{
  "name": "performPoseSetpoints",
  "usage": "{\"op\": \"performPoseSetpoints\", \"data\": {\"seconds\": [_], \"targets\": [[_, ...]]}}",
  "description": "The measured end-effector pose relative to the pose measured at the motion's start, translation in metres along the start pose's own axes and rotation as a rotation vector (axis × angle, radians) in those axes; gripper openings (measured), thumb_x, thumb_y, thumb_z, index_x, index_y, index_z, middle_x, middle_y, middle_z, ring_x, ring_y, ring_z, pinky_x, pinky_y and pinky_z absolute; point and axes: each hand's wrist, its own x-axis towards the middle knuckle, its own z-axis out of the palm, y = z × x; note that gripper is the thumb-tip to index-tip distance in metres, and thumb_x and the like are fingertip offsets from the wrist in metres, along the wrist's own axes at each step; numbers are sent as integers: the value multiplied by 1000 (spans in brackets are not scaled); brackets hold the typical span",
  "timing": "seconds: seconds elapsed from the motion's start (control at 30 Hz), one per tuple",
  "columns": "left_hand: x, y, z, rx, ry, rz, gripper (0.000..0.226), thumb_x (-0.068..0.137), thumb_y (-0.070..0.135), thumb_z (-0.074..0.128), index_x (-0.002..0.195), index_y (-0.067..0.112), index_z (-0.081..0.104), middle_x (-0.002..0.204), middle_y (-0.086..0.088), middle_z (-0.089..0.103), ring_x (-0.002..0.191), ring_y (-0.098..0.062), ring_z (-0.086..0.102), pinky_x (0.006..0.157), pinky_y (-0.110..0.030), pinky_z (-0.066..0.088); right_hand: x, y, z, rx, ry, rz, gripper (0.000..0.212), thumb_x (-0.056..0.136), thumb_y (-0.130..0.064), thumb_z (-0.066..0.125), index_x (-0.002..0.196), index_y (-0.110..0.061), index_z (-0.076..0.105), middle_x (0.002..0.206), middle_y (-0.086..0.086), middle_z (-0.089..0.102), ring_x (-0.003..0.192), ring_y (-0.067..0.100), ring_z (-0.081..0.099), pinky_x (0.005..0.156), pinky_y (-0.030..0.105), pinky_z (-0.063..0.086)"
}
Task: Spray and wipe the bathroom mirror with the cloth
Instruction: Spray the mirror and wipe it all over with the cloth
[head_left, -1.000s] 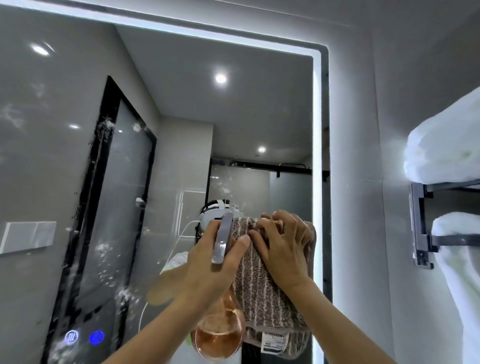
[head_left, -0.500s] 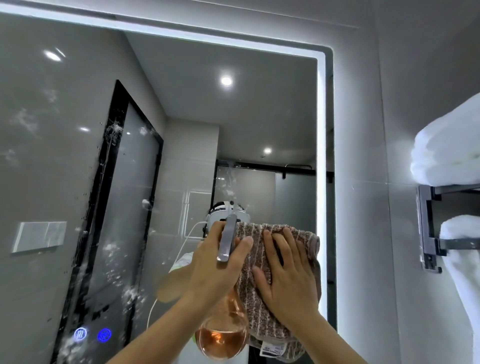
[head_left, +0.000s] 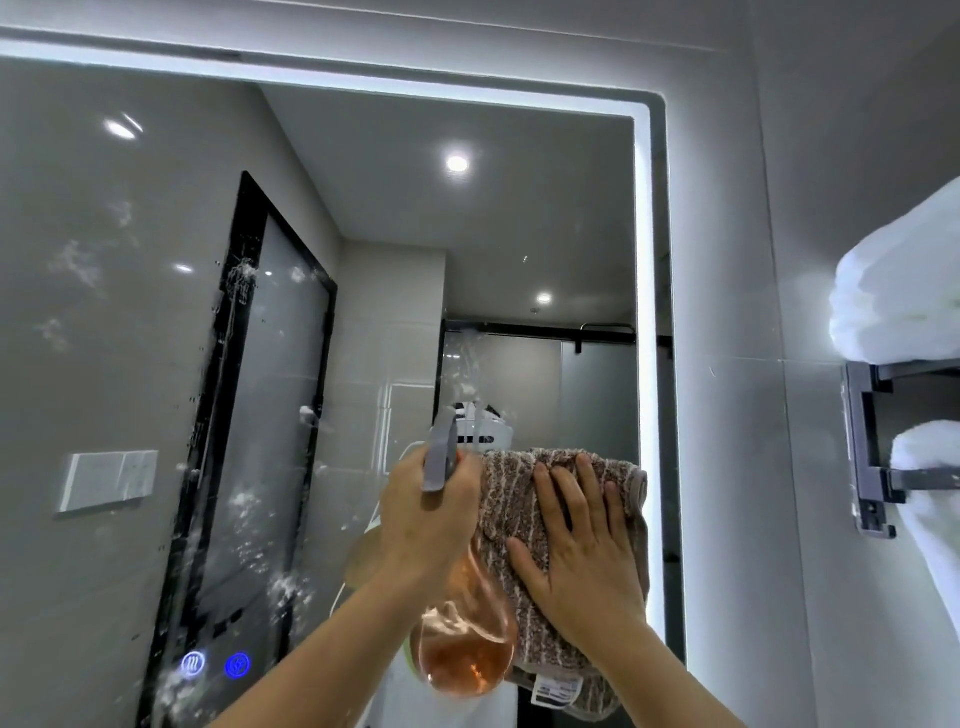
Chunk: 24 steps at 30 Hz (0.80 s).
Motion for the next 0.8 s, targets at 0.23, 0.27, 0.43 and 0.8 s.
{"op": "performPoseSetpoints", "data": {"seconds": [0.23, 0.27, 0.43, 0.8], "targets": [[-4, 13, -1, -21, -45, -66, 28, 84, 9, 52, 57, 3, 55, 51, -8, 45, 52, -19, 38, 52, -31, 31, -4, 1, -3, 7, 0, 5, 69, 90, -59, 13, 143, -15, 21, 145, 7, 28, 142, 19, -5, 113, 40, -1], [-4, 14, -2, -40, -43, -95, 30, 82, 7, 52, 53, 8, 51, 47, -3, 43, 50, -18, 36, 51, -31, 29, -4, 2, -3, 13, -4, 3, 69, 90, -60, 13, 143, -15, 22, 145, 7, 28, 142, 19, -3, 113, 41, 1], [-2, 13, -12, -52, -129, -123, 23, 80, 17, 59, 68, 0, 66, 62, -12, 61, 63, -23, 52, 68, -39, 41, -2, 0, -4, 43, 8, -5, 69, 90, -59, 15, 142, -15, 24, 143, 7, 29, 142, 17, -7, 114, 38, -4], [-1, 16, -13, 13, -162, -101, 24, 72, 20, 55, 49, 15, 60, 57, -7, 58, 61, -23, 49, 66, -38, 38, -4, -2, -5, 50, -9, 3, 69, 90, -60, 14, 142, -15, 24, 143, 7, 29, 139, 25, 13, 113, 38, -1]]}}
